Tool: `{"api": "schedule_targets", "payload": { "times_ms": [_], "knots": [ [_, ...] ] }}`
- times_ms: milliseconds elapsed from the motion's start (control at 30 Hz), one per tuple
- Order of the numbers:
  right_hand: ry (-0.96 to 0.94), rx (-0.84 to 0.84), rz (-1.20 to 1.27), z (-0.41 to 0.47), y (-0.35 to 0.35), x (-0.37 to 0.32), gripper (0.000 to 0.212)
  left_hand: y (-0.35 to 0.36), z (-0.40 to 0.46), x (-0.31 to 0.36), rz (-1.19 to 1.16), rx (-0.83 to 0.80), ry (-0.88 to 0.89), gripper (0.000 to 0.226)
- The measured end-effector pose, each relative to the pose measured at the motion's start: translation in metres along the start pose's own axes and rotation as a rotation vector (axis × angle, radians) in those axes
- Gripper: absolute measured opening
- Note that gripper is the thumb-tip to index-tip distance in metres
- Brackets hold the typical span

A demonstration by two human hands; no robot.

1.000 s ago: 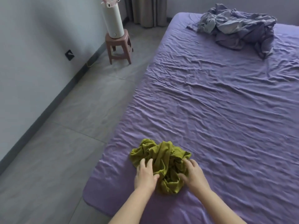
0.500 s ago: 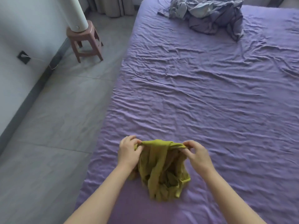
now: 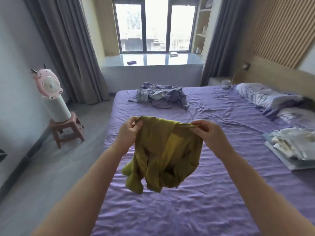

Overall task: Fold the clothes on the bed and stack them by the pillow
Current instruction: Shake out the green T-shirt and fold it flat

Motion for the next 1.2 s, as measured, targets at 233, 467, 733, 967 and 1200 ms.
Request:
{"api": "schedule_targets", "payload": {
  "times_ms": [233,467,733,967,1200],
  "knots": [
    [-0.051,-0.006,0.158,-0.024,-0.061,-0.041,0.02,0.091,0.018,0.115,-0.398,-0.106,-0.035,0.016],
    [-0.059,-0.052,0.091,-0.034,-0.086,-0.044,0.046,0.183,0.007,0.193,-0.574,-0.183,-0.013,0.02],
    [-0.053,0.17,0.128,-0.022,-0.19,-0.031,0.008,0.25,-0.044,0.147,-0.281,-0.258,0.013,0.031],
    [-0.039,0.177,0.001,-0.019,-0.249,0.001,0.005,0.319,-0.098,0.106,-0.195,-0.369,-0.107,0.008],
    [-0.051,-0.122,-0.02,-0.042,-0.241,0.04,0.018,0.329,-0.053,0.174,-0.344,-0.195,-0.064,0.008]
  ]
}}
Point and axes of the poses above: each hand's wrist, its own z-axis towards the middle knuckle, its own y-axis out of the palm, x = y × z, the point moved 10 cm from there along z, towards the middle knuckle, and after that the axes turned 15 degrees about y, right-handed, at the moved point
